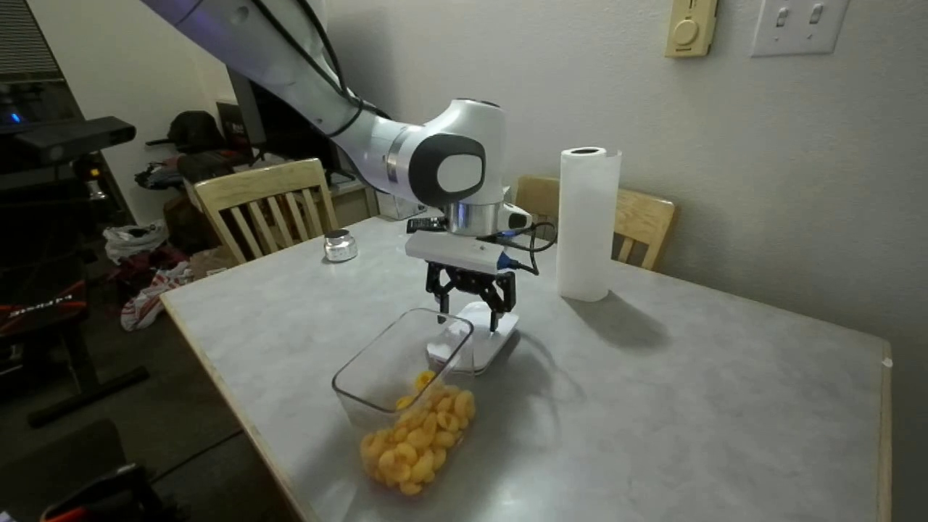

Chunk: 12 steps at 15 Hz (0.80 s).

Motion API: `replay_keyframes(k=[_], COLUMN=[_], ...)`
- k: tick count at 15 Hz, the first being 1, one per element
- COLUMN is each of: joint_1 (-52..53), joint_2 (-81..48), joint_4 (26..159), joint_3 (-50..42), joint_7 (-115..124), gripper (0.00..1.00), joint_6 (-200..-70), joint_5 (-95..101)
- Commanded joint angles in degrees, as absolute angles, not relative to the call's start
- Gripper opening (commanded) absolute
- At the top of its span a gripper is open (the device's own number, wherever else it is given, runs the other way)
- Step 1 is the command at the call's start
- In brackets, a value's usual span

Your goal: Cover the container with the white lid and then press the button atop the lid

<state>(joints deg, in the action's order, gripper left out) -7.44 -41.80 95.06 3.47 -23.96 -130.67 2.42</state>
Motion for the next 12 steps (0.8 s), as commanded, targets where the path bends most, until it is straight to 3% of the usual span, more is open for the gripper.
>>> replay_keyframes(k=[1, 12], joint_1=[-8.7, -9.25], joint_2=[-38.46, -38.31], joint_4=[100.85, 101.59], joint_3=[3.23, 2.95], joint_7=[-25.21, -25.16], gripper=[1.0, 1.0], joint_6=[-132.47, -134.24], joint_5=[2.59, 2.71])
